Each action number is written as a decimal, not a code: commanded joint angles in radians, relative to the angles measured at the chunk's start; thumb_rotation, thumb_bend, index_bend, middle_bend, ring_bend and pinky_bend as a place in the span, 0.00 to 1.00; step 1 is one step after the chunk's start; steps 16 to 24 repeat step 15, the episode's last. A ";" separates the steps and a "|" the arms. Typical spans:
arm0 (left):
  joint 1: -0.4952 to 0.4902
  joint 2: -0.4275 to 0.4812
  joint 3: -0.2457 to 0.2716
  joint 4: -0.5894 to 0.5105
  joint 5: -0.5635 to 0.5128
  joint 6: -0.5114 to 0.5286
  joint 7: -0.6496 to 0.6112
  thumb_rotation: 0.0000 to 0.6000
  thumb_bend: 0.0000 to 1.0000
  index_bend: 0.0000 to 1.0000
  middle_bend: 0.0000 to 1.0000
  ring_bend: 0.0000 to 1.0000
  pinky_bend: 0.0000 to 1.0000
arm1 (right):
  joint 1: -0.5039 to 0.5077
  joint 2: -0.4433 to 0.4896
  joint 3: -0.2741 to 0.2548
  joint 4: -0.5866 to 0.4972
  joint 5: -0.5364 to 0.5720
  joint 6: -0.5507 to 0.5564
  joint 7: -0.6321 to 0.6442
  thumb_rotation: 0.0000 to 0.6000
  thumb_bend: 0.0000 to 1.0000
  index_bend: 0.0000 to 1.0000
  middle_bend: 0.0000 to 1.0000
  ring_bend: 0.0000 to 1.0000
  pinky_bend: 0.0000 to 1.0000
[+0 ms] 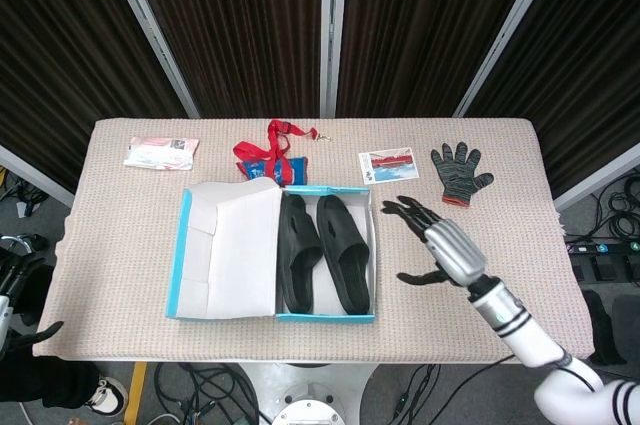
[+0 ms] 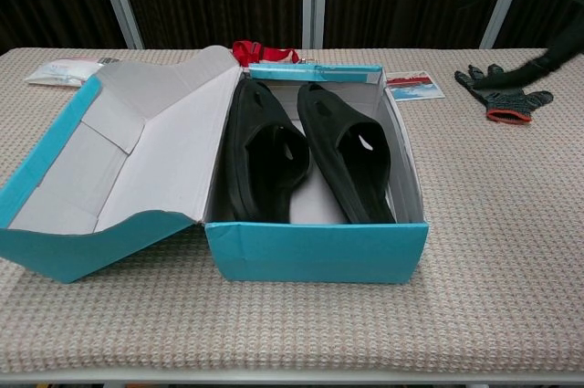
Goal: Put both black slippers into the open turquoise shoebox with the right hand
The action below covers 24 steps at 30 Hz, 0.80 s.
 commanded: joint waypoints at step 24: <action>-0.001 -0.063 -0.018 0.076 0.013 0.043 -0.002 1.00 0.06 0.13 0.09 0.00 0.05 | -0.543 -0.150 -0.101 0.304 0.171 0.408 -0.402 1.00 0.01 0.00 0.00 0.00 0.00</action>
